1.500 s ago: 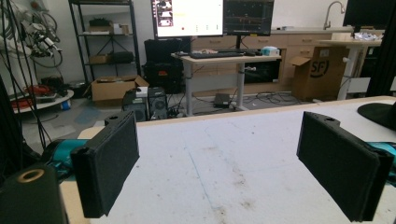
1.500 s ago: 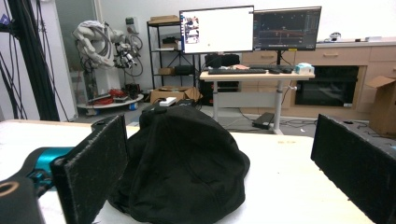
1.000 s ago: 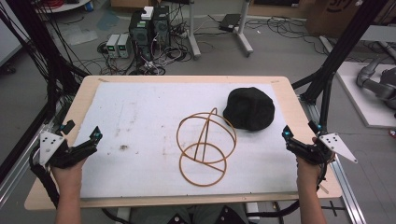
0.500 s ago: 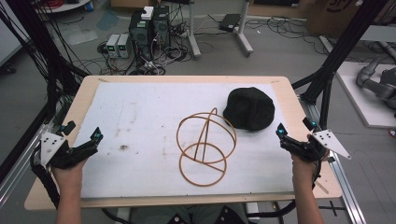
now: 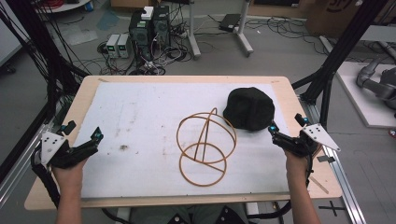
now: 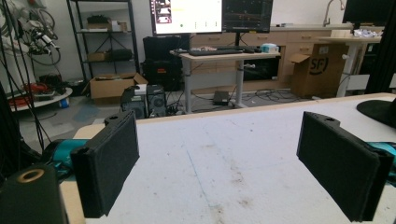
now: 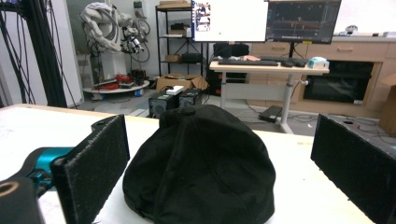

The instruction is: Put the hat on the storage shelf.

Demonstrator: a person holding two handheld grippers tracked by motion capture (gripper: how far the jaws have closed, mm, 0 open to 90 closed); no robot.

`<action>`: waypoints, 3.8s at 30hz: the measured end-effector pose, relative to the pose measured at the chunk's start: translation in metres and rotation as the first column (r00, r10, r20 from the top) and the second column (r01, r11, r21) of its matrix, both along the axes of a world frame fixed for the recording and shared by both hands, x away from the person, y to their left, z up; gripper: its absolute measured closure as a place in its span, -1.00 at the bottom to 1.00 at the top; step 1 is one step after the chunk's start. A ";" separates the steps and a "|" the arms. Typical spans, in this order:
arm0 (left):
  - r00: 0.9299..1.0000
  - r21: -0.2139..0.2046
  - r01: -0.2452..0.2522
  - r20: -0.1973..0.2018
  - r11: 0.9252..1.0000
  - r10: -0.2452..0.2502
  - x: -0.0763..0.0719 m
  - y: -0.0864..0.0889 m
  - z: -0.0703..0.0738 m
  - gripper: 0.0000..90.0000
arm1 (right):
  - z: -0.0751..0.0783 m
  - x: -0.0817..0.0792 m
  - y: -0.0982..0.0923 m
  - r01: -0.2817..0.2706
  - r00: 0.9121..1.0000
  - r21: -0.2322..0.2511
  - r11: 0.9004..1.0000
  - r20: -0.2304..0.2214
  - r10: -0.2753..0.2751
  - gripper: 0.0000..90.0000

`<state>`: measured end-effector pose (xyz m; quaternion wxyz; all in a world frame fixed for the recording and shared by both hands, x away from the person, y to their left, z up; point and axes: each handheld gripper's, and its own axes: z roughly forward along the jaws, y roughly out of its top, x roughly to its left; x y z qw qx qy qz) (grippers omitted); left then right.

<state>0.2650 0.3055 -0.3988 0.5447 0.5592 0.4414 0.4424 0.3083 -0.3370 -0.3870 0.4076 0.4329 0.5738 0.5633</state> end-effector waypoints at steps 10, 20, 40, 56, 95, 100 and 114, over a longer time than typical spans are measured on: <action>1.000 0.000 0.002 -0.003 1.000 -0.002 0.001 -0.001 0.000 -0.71 | -0.003 0.014 0.019 0.009 1.000 -0.017 1.000 -0.027 -0.009 -0.91; 1.000 -0.003 0.002 -0.006 1.000 -0.002 0.003 -0.001 -0.001 -0.71 | 0.000 0.034 0.044 0.018 0.998 0.001 1.000 -0.056 -0.018 -0.91; 1.000 -0.003 0.000 -0.010 1.000 0.000 0.004 0.000 -0.002 -0.71 | -0.012 0.064 0.067 0.069 0.990 -0.001 0.998 -0.124 -0.069 -0.91; 1.000 -0.004 -0.004 -0.013 1.000 0.004 0.003 0.001 -0.002 -0.71 | -0.020 0.079 0.078 0.111 0.982 0.025 0.993 -0.156 -0.106 -0.72; 1.000 -0.006 -0.009 -0.014 1.000 0.009 0.002 0.002 -0.003 -0.70 | -0.039 0.099 0.082 0.223 0.932 -0.072 0.972 -0.278 -0.234 0.52; 1.000 -0.004 -0.009 -0.016 1.000 0.009 0.002 0.002 -0.003 -0.70 | -0.039 0.099 0.080 0.216 0.928 -0.090 0.972 -0.290 -0.233 0.81; 1.000 -0.008 -0.012 -0.018 1.000 0.012 0.002 0.002 -0.004 -0.69 | -0.035 0.098 0.076 0.190 0.936 -0.088 0.978 -0.285 -0.208 0.97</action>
